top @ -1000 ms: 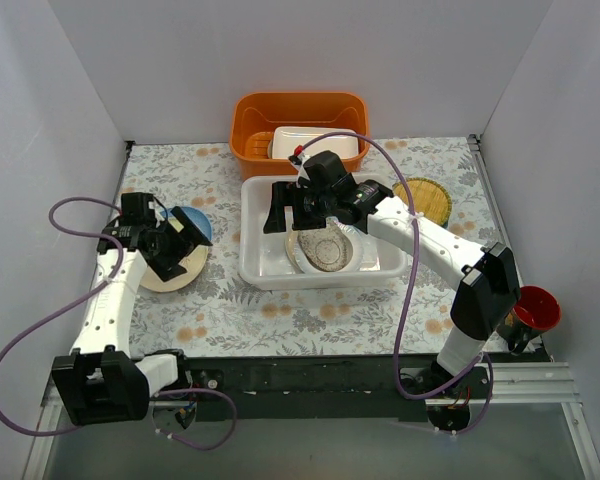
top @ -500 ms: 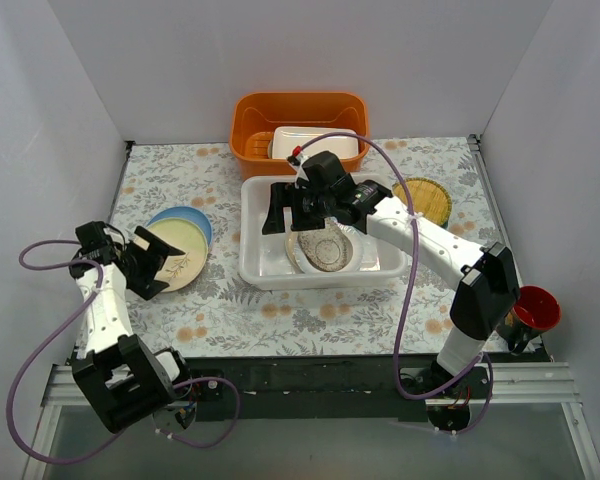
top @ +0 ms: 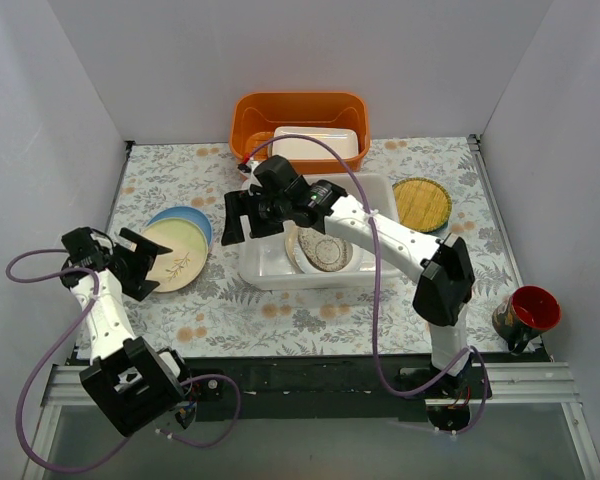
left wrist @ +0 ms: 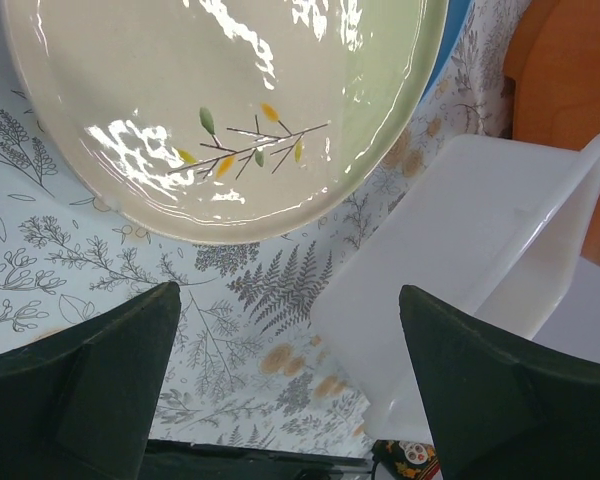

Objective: Place the plates into the plastic bin on the countertop
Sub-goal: Pick up the plate at the center of the board.

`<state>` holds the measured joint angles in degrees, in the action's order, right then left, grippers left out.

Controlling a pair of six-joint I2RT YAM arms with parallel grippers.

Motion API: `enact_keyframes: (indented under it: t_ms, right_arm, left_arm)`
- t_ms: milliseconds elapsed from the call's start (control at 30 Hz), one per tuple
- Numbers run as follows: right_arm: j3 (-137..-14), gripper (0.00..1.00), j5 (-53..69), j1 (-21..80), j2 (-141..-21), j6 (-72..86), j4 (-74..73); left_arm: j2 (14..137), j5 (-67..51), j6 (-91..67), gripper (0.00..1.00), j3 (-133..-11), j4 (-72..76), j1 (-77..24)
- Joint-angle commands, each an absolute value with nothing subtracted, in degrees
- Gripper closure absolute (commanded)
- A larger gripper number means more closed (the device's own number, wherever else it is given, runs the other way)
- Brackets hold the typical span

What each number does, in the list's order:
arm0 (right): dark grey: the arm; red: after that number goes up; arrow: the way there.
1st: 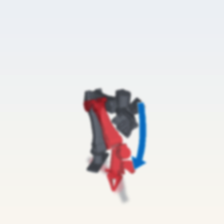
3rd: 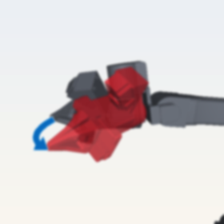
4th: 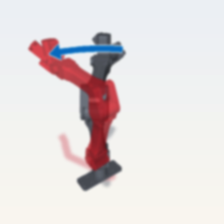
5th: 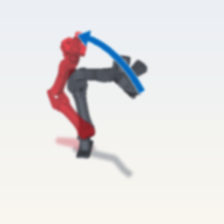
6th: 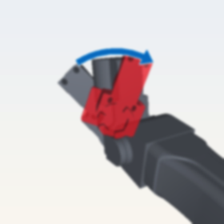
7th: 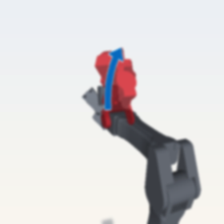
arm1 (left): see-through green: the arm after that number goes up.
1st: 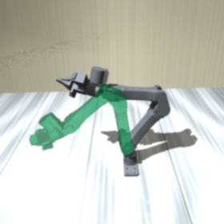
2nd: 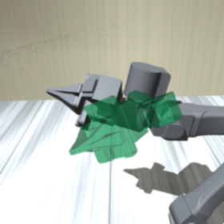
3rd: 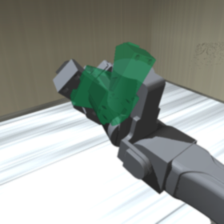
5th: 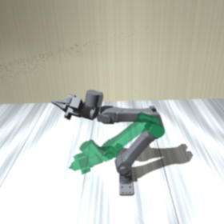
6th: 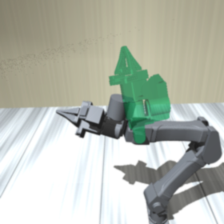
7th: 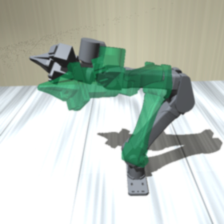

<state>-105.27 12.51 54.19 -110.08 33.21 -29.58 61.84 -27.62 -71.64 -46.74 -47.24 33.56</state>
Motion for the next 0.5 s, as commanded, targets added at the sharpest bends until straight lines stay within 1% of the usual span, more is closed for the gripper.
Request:
enact_keyframes:
  t_ms: [0, 233, 467]
  right_arm:
    - [-111.78, 0.09, 13.62, 55.63, -113.37, 33.48, -30.41]
    - [-119.52, 0.09, 15.03, 58.62, -121.62, 35.07, -30.24]
    - [-120.85, 0.10, 15.99, 60.91, -126.12, 37.88, -27.43]
  left_arm:
    - [60.73, -28.21, -72.07, 0.10, -47.19, -46.14, 34.63]
    - [58.98, -26.55, -73.38, 0.10, -50.18, -47.20, 34.89]
    - [57.57, -24.35, -74.18, 0.09, -52.29, -47.90, 35.07]
